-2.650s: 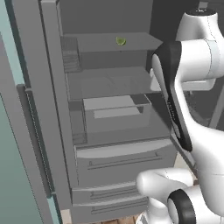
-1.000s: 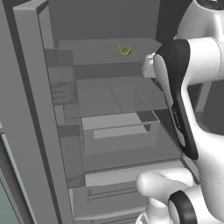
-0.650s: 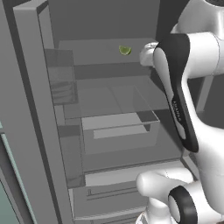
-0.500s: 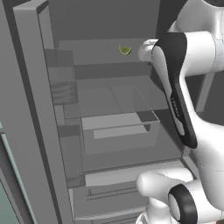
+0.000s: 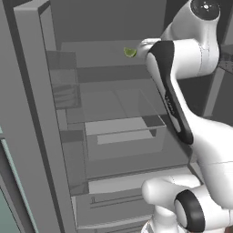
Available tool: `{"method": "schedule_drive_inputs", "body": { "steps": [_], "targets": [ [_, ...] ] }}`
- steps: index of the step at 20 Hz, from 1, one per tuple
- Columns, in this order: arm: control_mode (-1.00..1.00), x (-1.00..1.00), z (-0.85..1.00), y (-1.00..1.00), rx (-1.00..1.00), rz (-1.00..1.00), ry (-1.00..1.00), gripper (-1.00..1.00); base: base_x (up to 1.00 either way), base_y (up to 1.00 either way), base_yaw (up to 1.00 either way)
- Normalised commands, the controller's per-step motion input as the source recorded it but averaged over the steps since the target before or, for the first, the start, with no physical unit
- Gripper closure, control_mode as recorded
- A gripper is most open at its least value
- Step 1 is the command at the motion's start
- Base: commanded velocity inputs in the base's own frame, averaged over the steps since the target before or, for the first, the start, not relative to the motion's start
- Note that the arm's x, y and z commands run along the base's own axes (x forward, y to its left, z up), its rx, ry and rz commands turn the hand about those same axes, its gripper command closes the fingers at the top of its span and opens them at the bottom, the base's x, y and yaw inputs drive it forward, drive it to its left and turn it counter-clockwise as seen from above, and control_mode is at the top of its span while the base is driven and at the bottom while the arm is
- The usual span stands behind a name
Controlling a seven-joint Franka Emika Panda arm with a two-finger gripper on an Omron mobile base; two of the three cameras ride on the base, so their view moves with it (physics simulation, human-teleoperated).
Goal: There is a bowl on the dining counter. Grab a lemon wedge from the fridge and place it in the bowl. Then get the liquor bottle and glass cup from the cabinet and place them next to the bowl.
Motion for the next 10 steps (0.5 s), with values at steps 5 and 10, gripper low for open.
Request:
{"method": "schedule_drive_inputs", "body": {
  "steps": [5,10],
  "targets": [
    [-1.00,0.77,-0.12,0.00,0.00,0.00,0.00,-1.00,0.00,0.00,0.00],
    [-1.00,0.75,-0.05,0.05,0.00,0.00,0.03,-1.00,0.00,0.00,0.00]
  ]
}}
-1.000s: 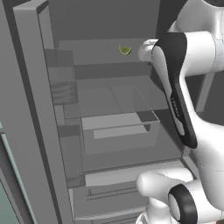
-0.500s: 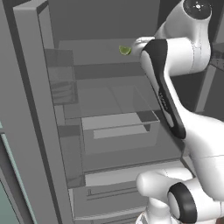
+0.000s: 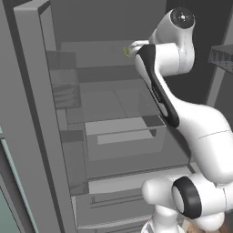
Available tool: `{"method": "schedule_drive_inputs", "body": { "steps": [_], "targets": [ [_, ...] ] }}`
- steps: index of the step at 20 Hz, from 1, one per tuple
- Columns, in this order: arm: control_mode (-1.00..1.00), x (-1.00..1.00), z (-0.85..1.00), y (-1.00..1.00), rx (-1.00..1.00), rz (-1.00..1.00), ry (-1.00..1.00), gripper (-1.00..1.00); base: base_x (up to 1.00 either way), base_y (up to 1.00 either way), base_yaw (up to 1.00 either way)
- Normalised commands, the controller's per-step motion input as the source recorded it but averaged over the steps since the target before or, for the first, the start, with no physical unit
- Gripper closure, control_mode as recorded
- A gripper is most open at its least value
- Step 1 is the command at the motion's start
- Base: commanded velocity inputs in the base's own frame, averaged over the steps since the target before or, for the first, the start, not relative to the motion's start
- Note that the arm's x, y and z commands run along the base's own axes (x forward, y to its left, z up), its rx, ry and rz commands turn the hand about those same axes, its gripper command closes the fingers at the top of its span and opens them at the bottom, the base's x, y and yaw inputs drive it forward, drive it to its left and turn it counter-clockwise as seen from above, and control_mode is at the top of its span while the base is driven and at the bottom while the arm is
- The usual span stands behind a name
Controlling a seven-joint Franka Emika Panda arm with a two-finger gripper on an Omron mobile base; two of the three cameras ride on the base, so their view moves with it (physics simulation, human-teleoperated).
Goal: There is a bowl on the dining counter. Grab a lemon wedge from the fridge and place it in the bowl. Then get the liquor bottle and glass cup from the cabinet and place them next to the bowl.
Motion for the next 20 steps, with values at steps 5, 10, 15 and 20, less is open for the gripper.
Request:
{"method": "schedule_drive_inputs", "body": {
  "steps": [5,10,15,20],
  "targets": [
    [-1.00,0.59,0.00,0.05,0.00,0.01,0.02,-1.00,0.00,0.00,0.00],
    [-1.00,0.47,0.00,0.07,0.00,0.03,0.03,-1.00,0.00,0.00,0.00],
    [-1.00,0.46,0.00,0.05,0.00,0.03,0.03,-1.00,0.00,0.00,0.00],
    [-1.00,0.47,-0.02,0.02,0.00,0.03,0.03,-1.00,0.00,0.00,0.00]
  ]
}}
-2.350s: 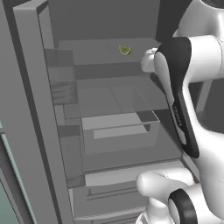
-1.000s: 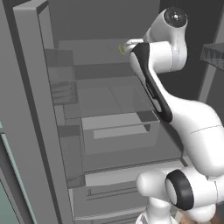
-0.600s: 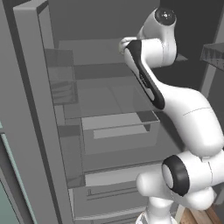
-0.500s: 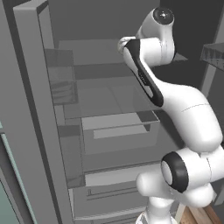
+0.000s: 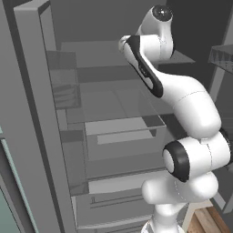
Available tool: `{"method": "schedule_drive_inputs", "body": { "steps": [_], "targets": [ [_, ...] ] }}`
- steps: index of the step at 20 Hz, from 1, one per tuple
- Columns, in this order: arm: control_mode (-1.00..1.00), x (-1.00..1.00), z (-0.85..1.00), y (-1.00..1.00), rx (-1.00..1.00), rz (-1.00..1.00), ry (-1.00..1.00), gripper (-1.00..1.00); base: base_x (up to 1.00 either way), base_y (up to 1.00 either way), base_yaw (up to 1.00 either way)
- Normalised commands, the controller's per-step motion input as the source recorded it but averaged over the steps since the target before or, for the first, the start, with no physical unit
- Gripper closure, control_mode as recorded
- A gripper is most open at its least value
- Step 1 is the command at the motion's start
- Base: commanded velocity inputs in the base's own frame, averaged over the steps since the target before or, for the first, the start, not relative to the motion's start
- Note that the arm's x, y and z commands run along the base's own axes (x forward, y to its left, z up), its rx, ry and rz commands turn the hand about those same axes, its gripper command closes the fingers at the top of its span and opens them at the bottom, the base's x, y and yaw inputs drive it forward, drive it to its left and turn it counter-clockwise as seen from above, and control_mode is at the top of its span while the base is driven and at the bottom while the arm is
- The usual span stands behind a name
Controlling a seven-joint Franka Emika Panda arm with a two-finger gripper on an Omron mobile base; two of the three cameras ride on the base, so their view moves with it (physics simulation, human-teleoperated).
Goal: There is a bowl on the dining counter. Grab a lemon wedge from the fridge and place it in the bowl. Then get the liquor bottle and glass cup from the cabinet and place them next to the bowl.
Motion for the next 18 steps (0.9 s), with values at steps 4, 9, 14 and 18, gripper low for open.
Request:
{"method": "schedule_drive_inputs", "body": {
  "steps": [4,9,14,18],
  "targets": [
    [-1.00,0.36,-0.07,0.00,0.00,0.03,0.02,-1.00,0.00,0.00,0.00],
    [-1.00,0.27,-0.12,0.05,0.00,0.03,0.03,-1.00,0.00,0.00,0.00],
    [-1.00,0.31,-0.13,0.04,0.00,0.03,0.01,-1.00,0.00,0.00,0.00],
    [-1.00,0.37,-0.08,0.01,0.00,0.03,0.00,-1.00,0.00,0.00,0.00]
  ]
}}
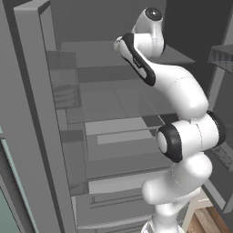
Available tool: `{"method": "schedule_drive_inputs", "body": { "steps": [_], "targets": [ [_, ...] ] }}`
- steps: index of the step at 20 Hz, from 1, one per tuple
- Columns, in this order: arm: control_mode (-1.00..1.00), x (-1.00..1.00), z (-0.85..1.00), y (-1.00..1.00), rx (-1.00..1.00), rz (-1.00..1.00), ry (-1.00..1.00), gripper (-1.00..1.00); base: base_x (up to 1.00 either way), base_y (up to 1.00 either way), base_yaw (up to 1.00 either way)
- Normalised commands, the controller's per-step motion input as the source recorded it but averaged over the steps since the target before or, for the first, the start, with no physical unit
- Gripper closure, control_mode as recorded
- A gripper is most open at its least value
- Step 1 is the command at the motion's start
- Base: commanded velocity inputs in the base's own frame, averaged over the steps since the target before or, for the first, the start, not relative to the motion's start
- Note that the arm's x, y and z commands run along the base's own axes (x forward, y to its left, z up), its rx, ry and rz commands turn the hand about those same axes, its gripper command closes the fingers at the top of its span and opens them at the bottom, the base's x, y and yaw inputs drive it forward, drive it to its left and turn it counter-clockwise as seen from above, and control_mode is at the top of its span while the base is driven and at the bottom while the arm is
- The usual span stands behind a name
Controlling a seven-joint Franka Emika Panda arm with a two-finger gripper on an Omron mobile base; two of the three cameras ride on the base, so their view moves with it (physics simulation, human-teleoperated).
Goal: There is a bowl on the dining counter. Grab a lemon wedge from the fridge and place it in the bowl. Then get the liquor bottle and glass cup from the cabinet and place them next to the bowl.
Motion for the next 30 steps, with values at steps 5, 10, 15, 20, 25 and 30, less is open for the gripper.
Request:
{"method": "schedule_drive_inputs", "body": {
  "steps": [5,10,15,20,25,30],
  "targets": [
    [-1.00,0.36,-0.08,0.00,0.00,0.03,0.00,-1.00,0.00,0.00,0.00],
    [-1.00,0.32,-0.10,0.00,0.00,0.02,0.01,-1.00,0.00,0.00,0.00],
    [-1.00,0.25,-0.12,0.00,0.00,0.02,0.01,-1.00,0.00,0.00,0.00],
    [-1.00,0.03,-0.14,0.05,0.00,0.00,0.00,-1.00,0.00,0.00,0.00],
    [-1.00,0.00,-0.28,0.24,-0.04,0.00,0.03,1.00,0.00,0.00,0.00],
    [-1.00,0.00,-0.38,0.30,-0.06,0.00,0.06,1.00,0.00,0.00,0.00]
  ]
}}
